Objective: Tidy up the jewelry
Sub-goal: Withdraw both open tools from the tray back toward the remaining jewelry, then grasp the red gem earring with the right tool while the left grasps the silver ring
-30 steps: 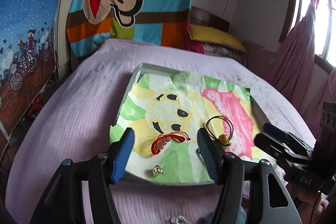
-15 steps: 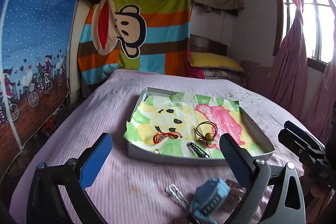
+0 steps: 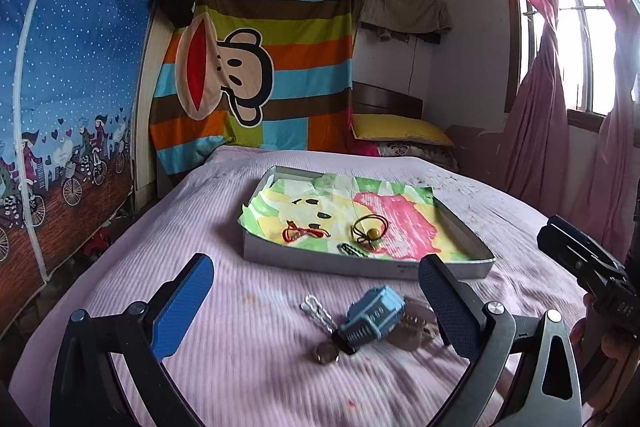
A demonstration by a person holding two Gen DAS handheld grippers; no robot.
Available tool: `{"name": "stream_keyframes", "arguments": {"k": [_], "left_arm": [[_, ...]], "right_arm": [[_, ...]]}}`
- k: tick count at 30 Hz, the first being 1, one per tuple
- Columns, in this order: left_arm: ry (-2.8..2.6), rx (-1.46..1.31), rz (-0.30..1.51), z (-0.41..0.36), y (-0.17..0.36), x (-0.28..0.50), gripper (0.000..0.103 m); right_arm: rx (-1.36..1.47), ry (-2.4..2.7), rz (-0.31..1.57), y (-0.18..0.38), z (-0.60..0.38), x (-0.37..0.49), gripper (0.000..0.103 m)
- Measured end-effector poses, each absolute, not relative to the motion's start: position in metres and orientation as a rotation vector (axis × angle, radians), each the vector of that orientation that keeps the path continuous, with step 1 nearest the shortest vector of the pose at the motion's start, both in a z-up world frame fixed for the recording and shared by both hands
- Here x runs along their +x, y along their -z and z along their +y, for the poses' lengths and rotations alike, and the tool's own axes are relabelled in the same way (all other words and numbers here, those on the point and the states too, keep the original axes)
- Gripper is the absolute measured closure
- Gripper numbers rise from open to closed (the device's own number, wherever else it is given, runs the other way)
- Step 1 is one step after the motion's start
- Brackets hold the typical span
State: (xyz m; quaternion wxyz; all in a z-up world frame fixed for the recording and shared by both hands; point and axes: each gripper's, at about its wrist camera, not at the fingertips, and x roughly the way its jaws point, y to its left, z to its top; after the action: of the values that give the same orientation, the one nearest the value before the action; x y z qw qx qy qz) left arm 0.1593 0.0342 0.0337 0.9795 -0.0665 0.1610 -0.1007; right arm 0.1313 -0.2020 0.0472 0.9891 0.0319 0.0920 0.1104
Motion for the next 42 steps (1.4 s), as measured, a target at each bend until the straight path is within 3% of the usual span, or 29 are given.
{"name": "stream_keyframes", "arguments": {"k": [15,42], "left_arm": [[0.234,-0.043,0.404,0.026,0.0,0.143,0.0],[0.243,-0.018,0.54,0.02,0.02,0.167,0.0]], "right_arm": [[-0.014,-0.217,0.265,-0.013,-0.207,0.114,0.001],[0.022,-0.105,0.525,0.028,-0.215,0.16,0.001]]}}
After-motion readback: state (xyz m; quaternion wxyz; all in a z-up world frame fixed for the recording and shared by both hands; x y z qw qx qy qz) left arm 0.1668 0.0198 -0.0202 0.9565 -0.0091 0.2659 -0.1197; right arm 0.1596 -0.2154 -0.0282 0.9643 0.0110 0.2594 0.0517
